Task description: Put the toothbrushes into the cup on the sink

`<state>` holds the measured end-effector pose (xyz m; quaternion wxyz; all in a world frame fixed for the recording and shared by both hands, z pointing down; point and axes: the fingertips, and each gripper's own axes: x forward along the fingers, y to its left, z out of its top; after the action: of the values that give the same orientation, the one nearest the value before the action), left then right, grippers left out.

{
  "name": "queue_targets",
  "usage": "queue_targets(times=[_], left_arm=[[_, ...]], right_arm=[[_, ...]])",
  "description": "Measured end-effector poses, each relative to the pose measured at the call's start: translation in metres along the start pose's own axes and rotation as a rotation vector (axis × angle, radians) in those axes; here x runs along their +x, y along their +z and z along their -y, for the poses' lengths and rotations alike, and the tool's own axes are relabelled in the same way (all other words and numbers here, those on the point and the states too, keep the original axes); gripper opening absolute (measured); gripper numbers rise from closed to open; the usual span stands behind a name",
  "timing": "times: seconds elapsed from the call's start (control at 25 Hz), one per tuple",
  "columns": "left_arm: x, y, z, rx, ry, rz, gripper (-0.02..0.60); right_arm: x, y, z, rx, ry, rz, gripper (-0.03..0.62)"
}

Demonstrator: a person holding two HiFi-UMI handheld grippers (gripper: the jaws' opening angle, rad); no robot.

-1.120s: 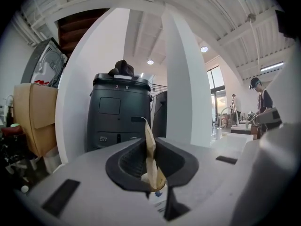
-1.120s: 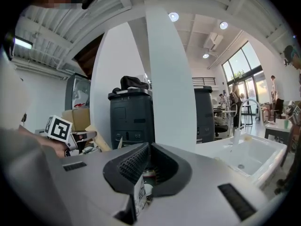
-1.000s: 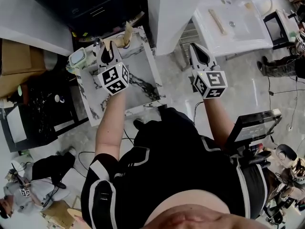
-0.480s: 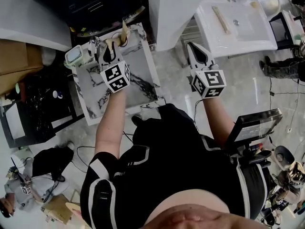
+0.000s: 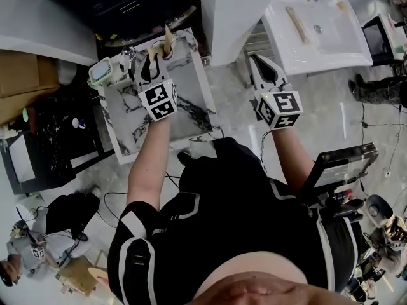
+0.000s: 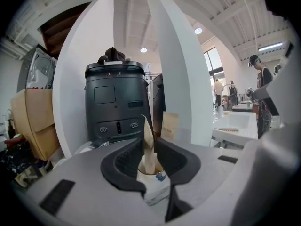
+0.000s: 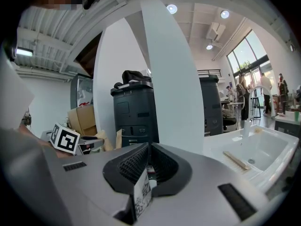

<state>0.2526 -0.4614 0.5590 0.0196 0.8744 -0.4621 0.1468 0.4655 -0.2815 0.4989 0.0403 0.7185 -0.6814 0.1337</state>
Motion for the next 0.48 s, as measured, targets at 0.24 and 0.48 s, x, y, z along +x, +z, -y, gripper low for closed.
queue_targets(times=[0.24, 0.48], left_arm=[[-0.016, 0.013, -0.003, 0.020, -0.023, 0.030, 0.127], [-0.063, 0.045, -0.007, -0.017, -0.123, 0.134, 0.126]], right_arm=[[-0.004, 0.012, -0.013, 0.002, 0.005, 0.021, 0.034], [-0.017, 0.036, -0.045, 0.001, 0.007, 0.081, 0.034]])
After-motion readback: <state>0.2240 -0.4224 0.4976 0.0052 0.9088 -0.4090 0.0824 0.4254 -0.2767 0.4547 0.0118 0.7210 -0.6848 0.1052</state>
